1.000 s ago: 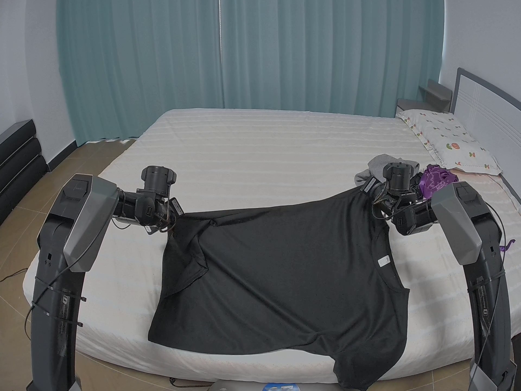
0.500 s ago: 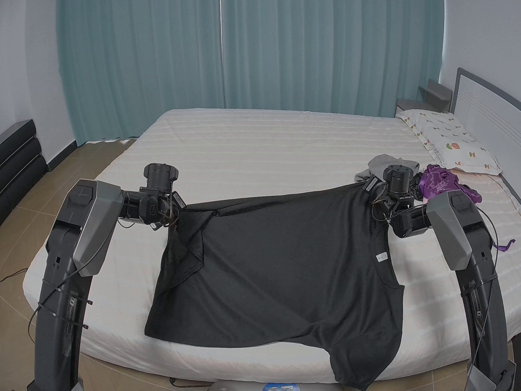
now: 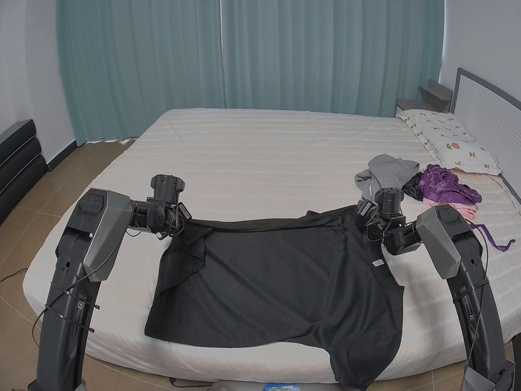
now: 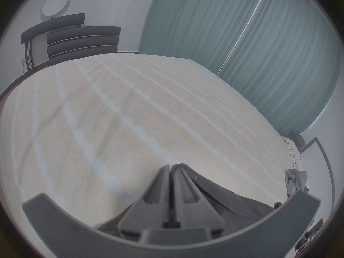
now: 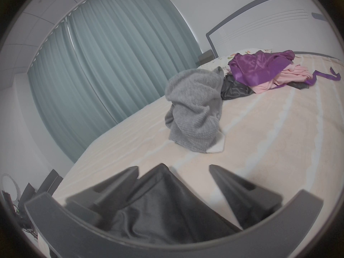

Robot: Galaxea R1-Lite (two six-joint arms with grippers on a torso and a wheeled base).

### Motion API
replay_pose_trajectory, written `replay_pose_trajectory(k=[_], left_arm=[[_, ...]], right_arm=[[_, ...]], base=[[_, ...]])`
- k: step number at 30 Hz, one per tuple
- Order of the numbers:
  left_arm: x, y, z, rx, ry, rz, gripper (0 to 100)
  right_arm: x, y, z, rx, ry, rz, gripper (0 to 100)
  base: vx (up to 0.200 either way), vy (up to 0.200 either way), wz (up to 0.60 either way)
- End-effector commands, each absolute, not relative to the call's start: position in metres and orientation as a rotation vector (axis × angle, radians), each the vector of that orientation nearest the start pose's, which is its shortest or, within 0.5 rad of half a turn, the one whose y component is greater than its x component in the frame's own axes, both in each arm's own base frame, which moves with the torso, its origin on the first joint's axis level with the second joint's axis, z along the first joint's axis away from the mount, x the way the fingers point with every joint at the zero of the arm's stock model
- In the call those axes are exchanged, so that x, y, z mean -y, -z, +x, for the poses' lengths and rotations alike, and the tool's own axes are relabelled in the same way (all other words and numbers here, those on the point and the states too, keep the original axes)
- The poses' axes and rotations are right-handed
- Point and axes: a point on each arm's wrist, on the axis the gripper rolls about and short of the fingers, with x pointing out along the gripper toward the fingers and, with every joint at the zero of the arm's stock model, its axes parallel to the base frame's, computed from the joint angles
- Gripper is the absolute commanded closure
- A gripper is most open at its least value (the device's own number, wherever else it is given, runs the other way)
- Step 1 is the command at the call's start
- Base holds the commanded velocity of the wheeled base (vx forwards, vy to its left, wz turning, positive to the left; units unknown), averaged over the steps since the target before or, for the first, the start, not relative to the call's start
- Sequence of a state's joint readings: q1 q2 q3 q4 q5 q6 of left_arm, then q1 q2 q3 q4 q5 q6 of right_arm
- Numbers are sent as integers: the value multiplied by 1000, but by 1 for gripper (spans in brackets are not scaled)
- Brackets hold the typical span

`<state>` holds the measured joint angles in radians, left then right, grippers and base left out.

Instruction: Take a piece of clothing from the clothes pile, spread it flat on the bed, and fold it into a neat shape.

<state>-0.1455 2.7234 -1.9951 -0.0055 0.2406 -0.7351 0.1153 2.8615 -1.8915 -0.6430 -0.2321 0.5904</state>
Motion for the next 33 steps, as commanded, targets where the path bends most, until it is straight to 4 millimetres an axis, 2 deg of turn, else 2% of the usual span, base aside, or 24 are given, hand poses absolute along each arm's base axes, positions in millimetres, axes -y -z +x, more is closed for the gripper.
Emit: replay_pose_trajectory(k=[1,5,8,10,12,13,15,18,19,23,24,25,27,29,30,33], left_arm=[[73,5,526,-650,-336,-569,0],[73,4,526,-650,-336,-569,0],[72,-6,525,-633,-332,-572,0],[70,-13,526,-618,-330,-577,0],[69,-14,526,-617,-331,-578,0],[67,-25,523,-604,-331,-584,0],[60,-37,518,-596,-344,-609,0],[60,-37,518,-596,-344,-609,0],[53,-63,502,-613,-311,-651,0],[47,-80,470,-699,-231,-688,0],[47,-80,470,-699,-231,-688,0],[47,-83,456,-730,-200,-703,0],[47,-80,442,-762,-191,-719,0],[48,-80,434,-769,-183,-730,0],[49,-72,420,-804,-175,-749,0],[53,-63,395,-851,-135,-765,0]], right_arm=[[-53,45,533,-307,224,533,0],[-50,33,521,-315,228,556,0],[-49,16,505,-316,205,577,0],[-48,12,492,-333,185,582,0],[-47,11,491,-334,184,583,0],[-44,6,474,-352,169,604,0],[-38,0,457,-374,156,621,0],[-37,-1,456,-374,157,624,0],[-28,-12,426,-411,136,672,0],[-26,-25,382,-481,98,742,0],[-26,-25,382,-481,98,742,0],[-27,-29,363,-505,86,768,0],[-28,-32,345,-519,80,815,0],[-29,-32,337,-525,79,843,0],[-32,-28,327,-537,79,874,0],[-38,-22,312,-560,78,907,0]], base=[[0,0,0],[0,0,0],[0,0,0],[0,0,0],[0,0,0],[0,0,0],[0,0,0],[0,0,0],[0,0,0],[0,0,0],[0,0,0],[0,0,0],[0,0,0],[0,0,0],[0,0,0],[0,0,0]])
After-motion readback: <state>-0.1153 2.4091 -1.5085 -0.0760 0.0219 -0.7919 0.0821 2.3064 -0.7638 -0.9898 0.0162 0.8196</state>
